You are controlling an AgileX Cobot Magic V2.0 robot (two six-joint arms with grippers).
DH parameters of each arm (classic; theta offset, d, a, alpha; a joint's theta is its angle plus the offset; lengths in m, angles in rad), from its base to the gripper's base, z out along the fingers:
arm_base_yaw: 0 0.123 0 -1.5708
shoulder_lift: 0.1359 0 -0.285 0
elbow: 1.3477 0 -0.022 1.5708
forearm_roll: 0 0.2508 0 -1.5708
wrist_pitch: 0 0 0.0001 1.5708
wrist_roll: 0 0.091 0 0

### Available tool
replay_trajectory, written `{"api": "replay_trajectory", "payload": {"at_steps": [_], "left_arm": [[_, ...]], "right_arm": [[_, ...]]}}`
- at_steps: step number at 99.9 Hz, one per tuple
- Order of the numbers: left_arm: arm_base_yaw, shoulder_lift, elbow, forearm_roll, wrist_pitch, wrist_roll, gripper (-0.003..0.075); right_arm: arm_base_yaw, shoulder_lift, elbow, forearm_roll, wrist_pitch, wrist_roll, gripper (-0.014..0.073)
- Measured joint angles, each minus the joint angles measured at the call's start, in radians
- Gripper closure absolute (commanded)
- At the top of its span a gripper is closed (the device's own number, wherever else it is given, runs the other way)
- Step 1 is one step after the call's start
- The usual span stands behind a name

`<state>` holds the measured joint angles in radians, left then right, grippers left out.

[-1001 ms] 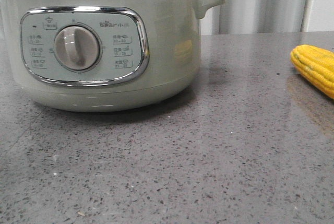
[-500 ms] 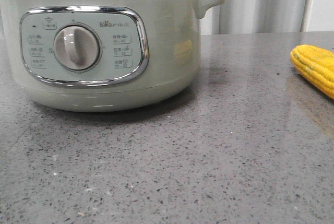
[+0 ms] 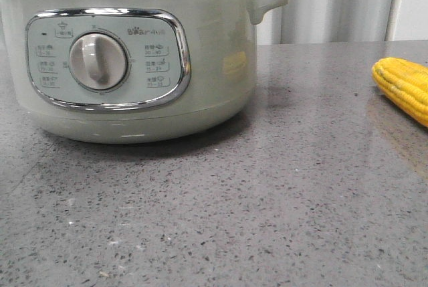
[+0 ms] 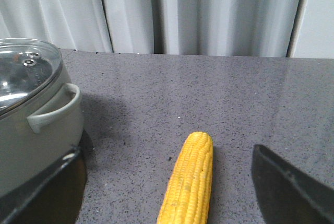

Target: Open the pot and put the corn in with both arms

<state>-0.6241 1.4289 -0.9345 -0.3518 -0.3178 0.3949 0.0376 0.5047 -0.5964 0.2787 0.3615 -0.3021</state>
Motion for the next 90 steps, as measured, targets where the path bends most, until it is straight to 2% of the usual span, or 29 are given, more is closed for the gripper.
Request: {"api": "replay_trajectory", "payload": {"at_steps": [15,54,68,90], "left_arm": [[0.0,0.001,0.0,-0.037,0.0,0.0,0.0123],[0.0,0.002,-0.002,-0.063,0.011,-0.002,0.0127],[-0.022,0.002,-0.004,-0.059,0.017,-0.002,0.0173],[-0.067,0.002,-0.007,-0.003,0.023,-0.003,0.0299]], "right_arm": [[0.0,0.0,0.0,0.0,0.0,0.0,0.0048],[0.0,0.0,0.0,0.007,0.0,0.0,0.0048],[0.0,0.0,0.0,0.01,0.0,0.0,0.0048],[0.0,0.0,0.0,0.01,0.0,0.0,0.0048]]}}
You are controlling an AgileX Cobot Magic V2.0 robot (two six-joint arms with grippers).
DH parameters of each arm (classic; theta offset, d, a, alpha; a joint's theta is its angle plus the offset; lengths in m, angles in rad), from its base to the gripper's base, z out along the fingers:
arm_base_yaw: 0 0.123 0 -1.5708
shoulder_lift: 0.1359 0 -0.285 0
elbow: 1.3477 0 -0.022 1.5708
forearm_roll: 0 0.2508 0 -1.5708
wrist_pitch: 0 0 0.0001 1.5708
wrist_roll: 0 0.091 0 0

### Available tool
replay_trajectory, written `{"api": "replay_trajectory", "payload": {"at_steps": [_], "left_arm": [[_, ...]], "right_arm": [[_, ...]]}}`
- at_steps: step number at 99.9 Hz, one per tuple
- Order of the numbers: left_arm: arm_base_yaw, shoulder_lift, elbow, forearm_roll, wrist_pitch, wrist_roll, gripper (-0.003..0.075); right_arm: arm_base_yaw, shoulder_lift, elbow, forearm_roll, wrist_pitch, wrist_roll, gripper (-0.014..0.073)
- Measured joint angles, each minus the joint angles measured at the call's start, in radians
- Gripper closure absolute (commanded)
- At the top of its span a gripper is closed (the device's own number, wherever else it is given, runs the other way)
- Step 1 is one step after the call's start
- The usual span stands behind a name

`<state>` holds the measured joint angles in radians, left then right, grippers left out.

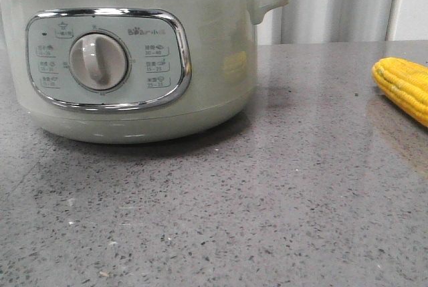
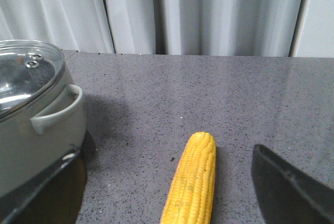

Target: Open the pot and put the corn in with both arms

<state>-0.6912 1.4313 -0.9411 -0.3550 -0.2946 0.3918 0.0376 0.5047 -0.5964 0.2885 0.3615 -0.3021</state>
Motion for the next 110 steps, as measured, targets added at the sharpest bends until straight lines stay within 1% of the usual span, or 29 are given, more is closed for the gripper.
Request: {"api": "replay_trajectory", "payload": {"at_steps": [32,44,62,82,93,101,110], "left_arm": [[0.011,0.0,-0.002,-0.038,-0.018,0.002,0.0533],[0.011,0.0,-0.002,-0.042,-0.019,0.002,0.0587],[0.011,-0.007,-0.002,-0.044,-0.022,0.002,0.0589],[0.011,-0.071,-0.047,-0.047,0.079,0.01,0.0589],[0.011,-0.137,-0.074,-0.044,0.087,0.01,0.0589],[0.033,-0.198,-0.081,-0.043,0.09,0.01,0.0589],[0.089,-0.262,-0.081,-0.043,0.129,0.01,0.0589]], "right_arm": [[0.0,0.0,0.0,0.006,0.025,0.0,0.0048],[0.0,0.0,0.0,0.009,0.026,0.0,0.0048],[0.0,0.0,0.0,0.009,0.026,0.0,0.0048],[0.0,0.0,0.0,0.011,0.026,0.0,0.0048],[0.0,0.0,0.0,0.015,0.026,-0.001,0.0048],[0.0,0.0,0.0,0.016,0.026,-0.001,0.0048],[0.0,0.0,0.0,0.018,0.026,-0.001,0.0048]]}}
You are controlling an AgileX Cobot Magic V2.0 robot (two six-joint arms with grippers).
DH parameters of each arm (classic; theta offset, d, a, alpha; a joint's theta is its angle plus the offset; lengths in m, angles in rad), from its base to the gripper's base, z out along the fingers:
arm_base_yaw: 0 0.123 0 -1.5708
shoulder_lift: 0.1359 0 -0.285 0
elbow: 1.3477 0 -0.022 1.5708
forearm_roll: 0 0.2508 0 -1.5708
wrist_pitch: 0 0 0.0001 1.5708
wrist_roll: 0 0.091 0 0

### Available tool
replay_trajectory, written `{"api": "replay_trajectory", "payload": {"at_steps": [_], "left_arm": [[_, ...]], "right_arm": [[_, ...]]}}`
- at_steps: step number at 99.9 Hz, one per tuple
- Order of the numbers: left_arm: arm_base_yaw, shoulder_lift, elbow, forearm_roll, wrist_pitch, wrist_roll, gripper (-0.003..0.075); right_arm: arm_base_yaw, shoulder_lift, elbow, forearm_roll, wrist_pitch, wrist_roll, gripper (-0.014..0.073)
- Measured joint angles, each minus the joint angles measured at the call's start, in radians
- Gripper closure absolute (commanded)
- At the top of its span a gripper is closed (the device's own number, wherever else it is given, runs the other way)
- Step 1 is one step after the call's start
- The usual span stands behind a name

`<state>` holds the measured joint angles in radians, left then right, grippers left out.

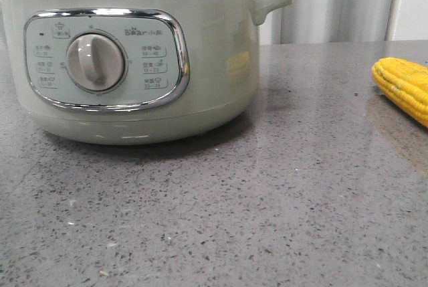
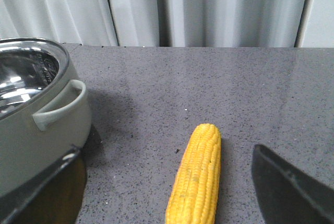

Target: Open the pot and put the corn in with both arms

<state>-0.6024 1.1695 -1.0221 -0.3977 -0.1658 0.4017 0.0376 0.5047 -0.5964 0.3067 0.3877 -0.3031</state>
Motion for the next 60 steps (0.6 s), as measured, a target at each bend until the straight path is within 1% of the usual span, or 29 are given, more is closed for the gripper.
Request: {"api": "replay_trajectory", "payload": {"at_steps": [10,17,28,35,50,60], "left_arm": [[0.094,-0.063,0.0,0.002,0.094,0.0,0.0589],[0.181,-0.103,0.0,0.011,0.178,0.0,0.0589],[0.339,-0.153,0.0,0.04,0.311,0.0,0.0589],[0.442,-0.176,0.003,0.05,0.368,0.0,0.0589],[0.647,-0.224,0.076,0.059,0.385,0.0,0.0589],[0.738,-0.255,0.155,0.061,0.365,0.0,0.0589]], "right_arm": [[0.0,0.0,0.0,0.01,0.0,0.0,0.0048],[0.0,0.0,0.0,0.014,0.0,0.0,0.0048],[0.0,0.0,0.0,0.016,0.0,0.0,0.0048],[0.0,0.0,0.0,0.018,0.0,0.0,0.0048],[0.0,0.0,0.0,0.018,0.0,0.0,0.0048],[0.0,0.0,0.0,0.018,0.0,0.0,0.0048]]}}
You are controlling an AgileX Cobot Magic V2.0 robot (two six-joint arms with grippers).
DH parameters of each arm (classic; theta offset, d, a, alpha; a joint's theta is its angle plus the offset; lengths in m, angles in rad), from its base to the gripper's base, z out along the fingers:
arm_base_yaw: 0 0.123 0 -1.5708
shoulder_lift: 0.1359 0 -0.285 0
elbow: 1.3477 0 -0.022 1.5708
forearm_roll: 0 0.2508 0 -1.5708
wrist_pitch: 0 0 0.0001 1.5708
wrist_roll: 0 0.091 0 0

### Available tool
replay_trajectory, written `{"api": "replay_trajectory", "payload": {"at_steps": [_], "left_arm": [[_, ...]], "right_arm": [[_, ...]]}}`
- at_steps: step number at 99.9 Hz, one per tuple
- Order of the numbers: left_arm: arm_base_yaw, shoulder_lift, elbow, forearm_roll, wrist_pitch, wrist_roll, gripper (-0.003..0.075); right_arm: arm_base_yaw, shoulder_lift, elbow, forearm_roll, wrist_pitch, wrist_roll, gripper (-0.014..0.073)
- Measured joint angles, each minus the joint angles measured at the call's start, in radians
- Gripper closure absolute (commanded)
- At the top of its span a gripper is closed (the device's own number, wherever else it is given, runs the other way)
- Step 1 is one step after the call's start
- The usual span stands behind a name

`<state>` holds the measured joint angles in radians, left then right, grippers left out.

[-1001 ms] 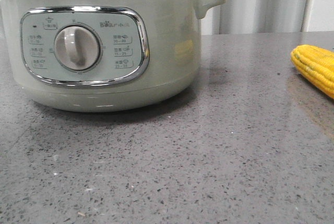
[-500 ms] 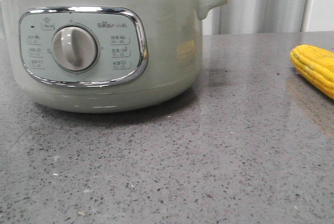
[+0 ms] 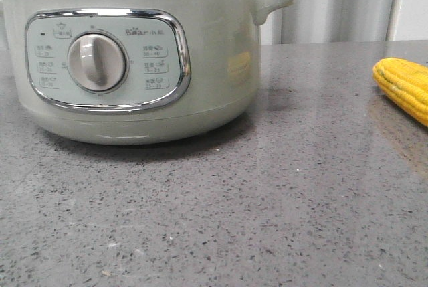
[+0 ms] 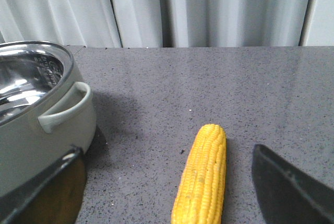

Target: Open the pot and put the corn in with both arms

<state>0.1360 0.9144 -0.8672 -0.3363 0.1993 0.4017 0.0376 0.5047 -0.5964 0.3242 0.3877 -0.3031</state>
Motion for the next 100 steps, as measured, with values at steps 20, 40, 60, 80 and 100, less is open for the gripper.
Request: {"api": "replay_trajectory", "payload": {"at_steps": [20,40,60,80,100], "left_arm": [[0.04,-0.025,0.209,-0.016,-0.135,0.0,0.0589],[0.041,-0.006,0.38,-0.082,-0.268,0.0,0.0582],[0.028,0.041,0.454,-0.108,-0.358,-0.026,0.0582],[-0.032,0.102,0.464,-0.104,-0.403,-0.03,0.0582],[-0.047,0.175,0.464,-0.098,-0.423,-0.032,0.0582]], "right_arm": [[0.013,0.0,0.0,0.002,0.0,0.0,0.0048],[0.044,0.0,0.0,0.002,0.0,0.0,0.0048],[0.051,0.0,0.0,0.003,0.0,0.0,0.0048],[0.051,0.0,0.0,0.003,0.0,0.0,0.0048],[0.051,0.0,0.0,0.003,0.002,0.0,0.0048]]}}
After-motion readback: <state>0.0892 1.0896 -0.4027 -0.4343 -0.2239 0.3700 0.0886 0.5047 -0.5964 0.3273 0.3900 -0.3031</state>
